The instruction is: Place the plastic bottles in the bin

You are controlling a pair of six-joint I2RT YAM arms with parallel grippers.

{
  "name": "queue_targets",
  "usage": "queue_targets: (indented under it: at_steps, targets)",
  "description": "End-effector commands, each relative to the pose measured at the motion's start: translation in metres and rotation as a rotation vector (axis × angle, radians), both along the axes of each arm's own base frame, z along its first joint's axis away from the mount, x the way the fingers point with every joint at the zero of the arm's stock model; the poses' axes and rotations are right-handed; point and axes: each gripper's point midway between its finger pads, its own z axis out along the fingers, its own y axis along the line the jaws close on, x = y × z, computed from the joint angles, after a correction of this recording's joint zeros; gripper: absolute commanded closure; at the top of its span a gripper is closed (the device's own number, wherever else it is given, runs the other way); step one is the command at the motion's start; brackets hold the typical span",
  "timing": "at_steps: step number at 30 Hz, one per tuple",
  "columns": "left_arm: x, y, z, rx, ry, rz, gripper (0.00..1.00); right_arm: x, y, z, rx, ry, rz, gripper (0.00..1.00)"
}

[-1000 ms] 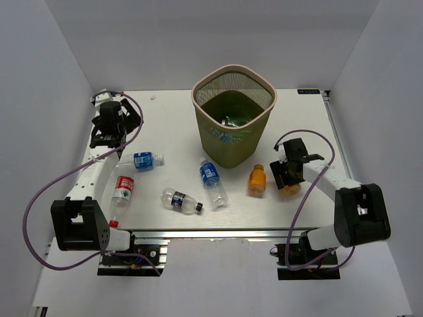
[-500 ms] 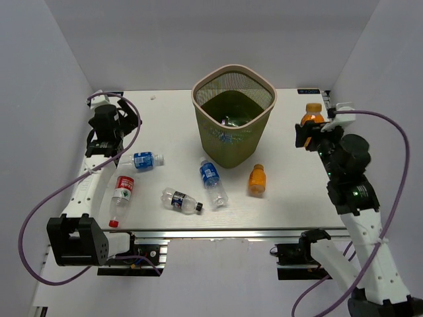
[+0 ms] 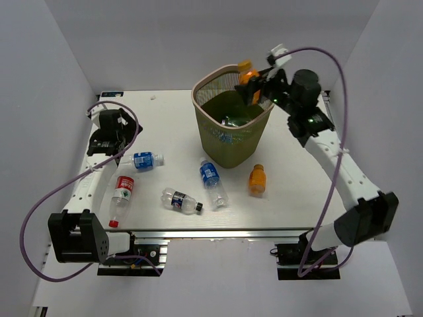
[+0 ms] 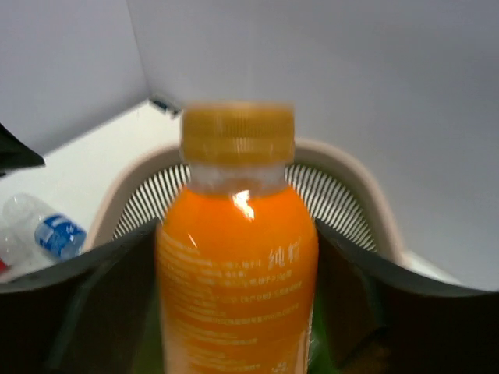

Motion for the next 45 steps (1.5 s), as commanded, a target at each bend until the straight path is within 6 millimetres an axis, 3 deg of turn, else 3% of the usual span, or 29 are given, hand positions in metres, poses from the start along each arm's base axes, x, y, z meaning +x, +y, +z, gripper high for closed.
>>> queue_targets:
  at_steps: [1, 6, 12, 13, 15, 16, 18, 22, 23, 27, 36, 40, 43, 45]
  targets:
    - [-0.017, 0.009, -0.016, -0.046, 0.074, 0.118, 0.02, 0.006, -0.001, 0.027, 0.009, -0.075, -0.09, 0.12]
    - [-0.024, 0.008, -0.034, -0.114, 0.102, 0.179, 0.02, 0.015, -0.01, 0.031, 0.011, -0.035, -0.163, 0.11]
    - [-0.031, 0.002, -0.055, -0.219, 0.122, 0.252, 0.02, 0.005, -0.029, 0.047, 0.012, -0.074, -0.227, 0.11]
    - [-0.031, 0.001, -0.059, -0.231, 0.127, 0.258, 0.02, -0.002, -0.038, 0.054, 0.027, -0.089, -0.262, 0.11]
    - [-0.035, 0.001, -0.066, -0.254, 0.141, 0.295, 0.02, -0.004, -0.052, 0.045, 0.029, -0.076, -0.326, 0.11]
    - [-0.037, 0.003, -0.071, -0.258, 0.151, 0.317, 0.02, -0.009, -0.069, 0.051, 0.044, -0.085, -0.398, 0.11]
    - [-0.038, 0.004, -0.077, -0.282, 0.144, 0.351, 0.02, -0.01, -0.088, 0.041, 0.034, -0.061, -0.491, 0.11]
    - [-0.031, 0.001, -0.089, -0.323, 0.136, 0.373, 0.02, -0.017, -0.157, 0.049, 0.089, -0.066, -0.748, 0.11]
    - [-0.03, 0.001, -0.093, -0.327, 0.143, 0.375, 0.02, -0.018, -0.164, 0.05, 0.1, -0.065, -0.766, 0.11]
    - [-0.022, -0.003, -0.111, -0.351, 0.177, 0.387, 0.02, -0.026, -0.181, 0.039, 0.113, -0.052, -0.783, 0.11]
    - [0.008, 0.001, -0.13, -0.36, 0.162, 0.434, 0.02, -0.03, -0.207, 0.015, 0.064, -0.009, -0.849, 0.11]
    - [0.019, -0.001, -0.157, -0.367, 0.214, 0.445, 0.02, -0.034, -0.22, 0.012, 0.074, -0.008, -0.882, 0.11]
    - [0.029, -0.001, -0.164, -0.367, 0.223, 0.449, 0.02, -0.036, -0.225, 0.004, 0.068, 0.012, -0.902, 0.11]
    - [0.037, -0.001, -0.169, -0.359, 0.241, 0.443, 0.09, -0.036, -0.234, -0.006, 0.065, 0.032, -0.934, 0.11]
